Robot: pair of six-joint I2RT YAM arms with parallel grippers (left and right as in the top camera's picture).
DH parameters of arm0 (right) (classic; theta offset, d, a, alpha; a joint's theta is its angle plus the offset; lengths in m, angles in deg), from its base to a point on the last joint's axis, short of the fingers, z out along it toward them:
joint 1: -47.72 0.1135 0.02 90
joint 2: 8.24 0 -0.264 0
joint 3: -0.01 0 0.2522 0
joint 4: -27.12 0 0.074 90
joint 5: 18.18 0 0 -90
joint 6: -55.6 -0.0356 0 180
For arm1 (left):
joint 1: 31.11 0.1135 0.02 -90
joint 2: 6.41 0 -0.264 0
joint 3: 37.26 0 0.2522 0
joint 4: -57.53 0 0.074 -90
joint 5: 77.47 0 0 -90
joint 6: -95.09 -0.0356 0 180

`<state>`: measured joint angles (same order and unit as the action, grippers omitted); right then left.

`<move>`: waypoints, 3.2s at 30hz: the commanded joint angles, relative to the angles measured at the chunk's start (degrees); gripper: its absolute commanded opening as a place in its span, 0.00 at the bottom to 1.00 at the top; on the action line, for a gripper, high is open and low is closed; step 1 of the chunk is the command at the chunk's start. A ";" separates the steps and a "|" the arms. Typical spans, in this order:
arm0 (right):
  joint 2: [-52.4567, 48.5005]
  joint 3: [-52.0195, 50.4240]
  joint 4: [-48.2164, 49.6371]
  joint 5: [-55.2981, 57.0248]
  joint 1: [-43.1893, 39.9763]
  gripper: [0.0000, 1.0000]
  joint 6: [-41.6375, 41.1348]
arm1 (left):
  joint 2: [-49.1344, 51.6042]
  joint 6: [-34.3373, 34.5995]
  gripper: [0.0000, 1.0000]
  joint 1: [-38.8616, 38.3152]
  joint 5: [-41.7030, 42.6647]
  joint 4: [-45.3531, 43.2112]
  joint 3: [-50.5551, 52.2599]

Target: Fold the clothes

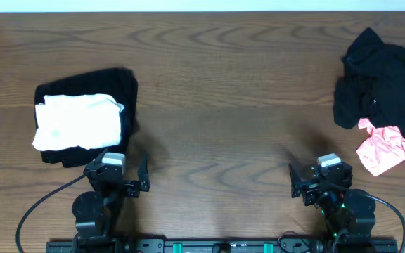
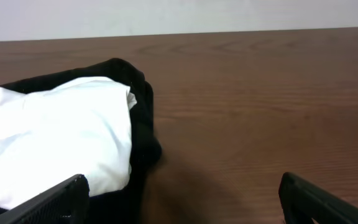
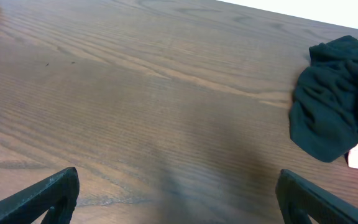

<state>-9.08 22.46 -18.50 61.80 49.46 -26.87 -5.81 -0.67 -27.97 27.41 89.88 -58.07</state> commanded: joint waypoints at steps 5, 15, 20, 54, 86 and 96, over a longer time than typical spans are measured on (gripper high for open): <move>0.35 -0.15 1.11 -0.24 -0.28 0.99 -0.90 | -0.39 0.87 0.98 -0.33 0.76 -0.07 1.31; 0.35 -0.15 9.55 -25.99 -0.28 0.99 -13.57 | -0.39 0.92 0.98 -0.33 1.11 -0.20 1.31; 0.35 -0.13 16.52 -26.03 -0.28 0.99 -18.75 | -0.37 0.98 0.98 -0.33 6.01 0.04 1.31; -72.96 60.11 -19.69 -6.86 -0.28 0.99 -19.82 | 54.86 10.03 0.98 -0.33 1.70 34.07 -57.57; -111.01 80.59 -14.71 21.75 -21.42 0.90 -29.31 | 65.37 10.08 0.98 -0.33 1.73 34.97 -59.60; -109.85 81.26 -16.76 19.56 -20.96 0.11 -29.99 | 65.37 10.08 0.98 -0.33 1.73 34.95 -59.60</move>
<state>-121.93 101.97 -34.76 82.23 28.06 -56.44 59.45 10.57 -28.01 30.09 124.81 -116.74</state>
